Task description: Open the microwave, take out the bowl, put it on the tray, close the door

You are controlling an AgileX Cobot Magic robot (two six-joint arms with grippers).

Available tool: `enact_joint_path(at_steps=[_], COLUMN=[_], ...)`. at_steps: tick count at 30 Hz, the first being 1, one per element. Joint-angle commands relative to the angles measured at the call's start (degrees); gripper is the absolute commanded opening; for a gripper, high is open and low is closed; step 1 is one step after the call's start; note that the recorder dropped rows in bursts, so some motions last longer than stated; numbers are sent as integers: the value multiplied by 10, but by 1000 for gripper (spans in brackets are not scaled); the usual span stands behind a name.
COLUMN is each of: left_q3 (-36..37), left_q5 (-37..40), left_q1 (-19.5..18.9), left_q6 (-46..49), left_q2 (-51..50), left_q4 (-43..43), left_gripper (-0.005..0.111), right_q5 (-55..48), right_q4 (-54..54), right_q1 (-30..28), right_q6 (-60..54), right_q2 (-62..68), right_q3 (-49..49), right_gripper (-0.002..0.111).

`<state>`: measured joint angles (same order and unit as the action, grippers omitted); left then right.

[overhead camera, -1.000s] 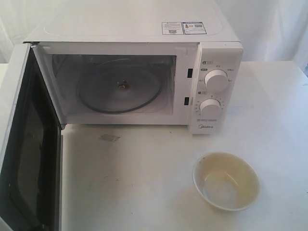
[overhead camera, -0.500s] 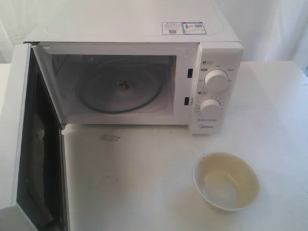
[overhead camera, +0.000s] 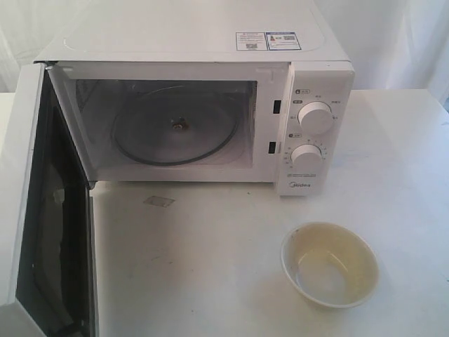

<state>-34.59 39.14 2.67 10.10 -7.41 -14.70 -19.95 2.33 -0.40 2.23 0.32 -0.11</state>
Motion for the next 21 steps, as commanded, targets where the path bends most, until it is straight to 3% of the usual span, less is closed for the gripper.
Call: enact_joint_path(at_steps=[1, 5, 6, 11, 16, 21], left_q3=[-36, -38, -38, -38, -40, -61], left_q5=[79, 84, 53, 8, -15, -14], left_q1=[3, 3, 3, 3, 3, 4], left_q6=[-90, 45, 109, 288, 433, 522], left_q2=[-95, -199, -233, -313, -383, -451], left_q4=[126, 42, -29, -177, -335, -430], left_gripper=[0, 0, 0, 0, 0, 0], right_q5=[-1, -1, -1, -1, -1, -1], right_q4=[4, 4, 4, 4, 4, 4], right_q1=[-3, -3, -3, -3, -3, -3], right_q6=[-5, -5, -5, -5, -5, -5], right_q2=[-3, -3, -3, -3, -3, -3], right_q3=[1, 1, 1, 1, 1, 1], right_gripper=[0, 0, 0, 0, 0, 0])
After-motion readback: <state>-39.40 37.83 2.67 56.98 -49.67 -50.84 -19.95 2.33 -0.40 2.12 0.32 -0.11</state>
